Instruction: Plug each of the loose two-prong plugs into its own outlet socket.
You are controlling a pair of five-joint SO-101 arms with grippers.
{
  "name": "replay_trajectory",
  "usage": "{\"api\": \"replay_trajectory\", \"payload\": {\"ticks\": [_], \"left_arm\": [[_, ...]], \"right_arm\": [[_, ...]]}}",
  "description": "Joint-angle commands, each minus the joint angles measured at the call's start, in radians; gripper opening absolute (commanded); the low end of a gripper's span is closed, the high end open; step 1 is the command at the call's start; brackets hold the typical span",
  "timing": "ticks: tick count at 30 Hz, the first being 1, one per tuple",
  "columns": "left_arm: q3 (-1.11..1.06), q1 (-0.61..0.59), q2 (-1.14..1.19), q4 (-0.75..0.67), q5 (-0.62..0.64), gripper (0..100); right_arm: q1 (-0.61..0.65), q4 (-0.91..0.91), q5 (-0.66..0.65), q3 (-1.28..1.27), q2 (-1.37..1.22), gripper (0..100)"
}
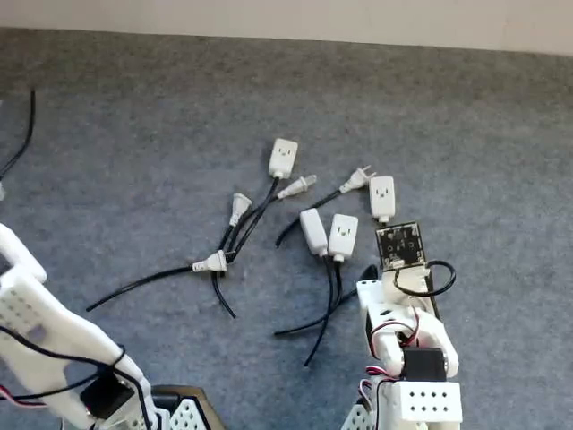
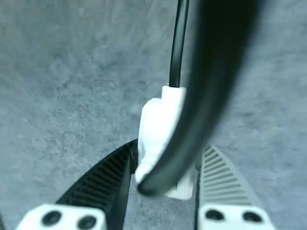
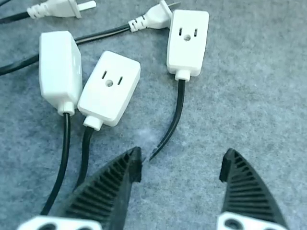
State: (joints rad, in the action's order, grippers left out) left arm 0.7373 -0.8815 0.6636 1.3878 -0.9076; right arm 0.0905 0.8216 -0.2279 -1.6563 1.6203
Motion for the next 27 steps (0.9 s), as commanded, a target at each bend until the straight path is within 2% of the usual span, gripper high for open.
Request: {"api": "replay_trajectory", "payload": {"ticks": [1, 7, 10, 13, 16, 19, 27], "left_arm": [[0.412, -0.039, 0.242, 0.038, 0.077, 0], [0.774, -0.051, 0.529, 0.106, 0.110, 1], [0.928, -0.045, 0.599, 0.204, 0.112, 8], [0.924, -0.022, 0.582, 0.256, 0.114, 21], [0.923, -0.018, 0.538, 0.261, 0.163, 28], [0.924, -0.018, 0.493, 0.261, 0.253, 30], [0.926, 0.036, 0.329, 0.365, 0.262, 30]], "right_arm": [[-0.007, -0.016, 0.003, -0.019, 0.015, 26.3], [-0.007, -0.016, 0.003, -0.021, 0.015, 26.3], [-0.007, -0.016, 0.003, -0.021, 0.015, 26.3], [-0.007, -0.016, 0.003, -0.021, 0.015, 26.3], [-0.007, -0.016, 0.003, -0.021, 0.015, 26.3], [-0.007, -0.016, 0.003, -0.021, 0.015, 26.3], [-0.007, -0.016, 0.003, -0.019, 0.015, 26.3]]}}
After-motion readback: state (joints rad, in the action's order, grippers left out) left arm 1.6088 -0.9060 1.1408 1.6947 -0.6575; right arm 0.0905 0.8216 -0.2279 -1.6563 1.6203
